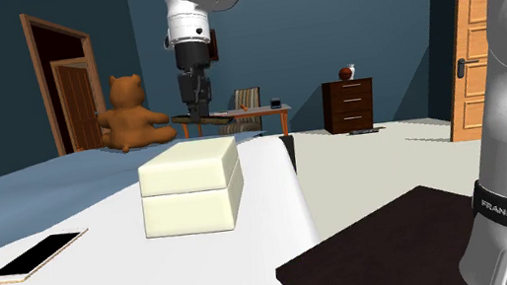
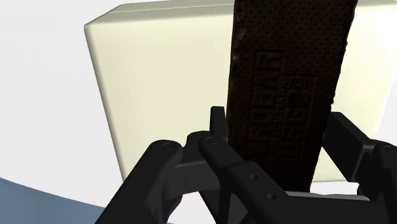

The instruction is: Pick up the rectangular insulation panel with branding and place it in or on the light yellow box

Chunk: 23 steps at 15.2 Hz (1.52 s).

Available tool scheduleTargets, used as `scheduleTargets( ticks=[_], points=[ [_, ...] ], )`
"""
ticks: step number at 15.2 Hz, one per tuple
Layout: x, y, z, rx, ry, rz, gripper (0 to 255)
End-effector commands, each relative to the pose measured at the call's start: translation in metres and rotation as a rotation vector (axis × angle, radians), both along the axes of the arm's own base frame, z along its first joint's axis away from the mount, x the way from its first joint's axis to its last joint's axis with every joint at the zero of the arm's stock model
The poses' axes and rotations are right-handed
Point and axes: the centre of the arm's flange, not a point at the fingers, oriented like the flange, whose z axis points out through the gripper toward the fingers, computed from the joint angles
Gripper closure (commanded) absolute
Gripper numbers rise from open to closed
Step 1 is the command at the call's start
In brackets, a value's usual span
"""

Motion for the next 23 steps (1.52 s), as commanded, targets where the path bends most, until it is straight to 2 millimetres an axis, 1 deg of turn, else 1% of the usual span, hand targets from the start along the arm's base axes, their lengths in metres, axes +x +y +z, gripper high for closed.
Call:
scheduleTargets(
  ticks=[1,9,16,17,22,23],
  points=[
    [0.001,0.001,-0.010,0.000,0.000,0.000,255],
    [0.001,0.001,-0.052,0.000,0.000,0.000,255],
    [0.001,0.001,-0.052,0.000,0.000,0.000,255],
    [0.001,0.001,-0.052,0.000,0.000,0.000,0],
    [0.001,0.001,-0.052,0.000,0.000,0.000,0],
    [0.001,0.000,-0.039,0.000,0.000,0.000,0]
  ],
)
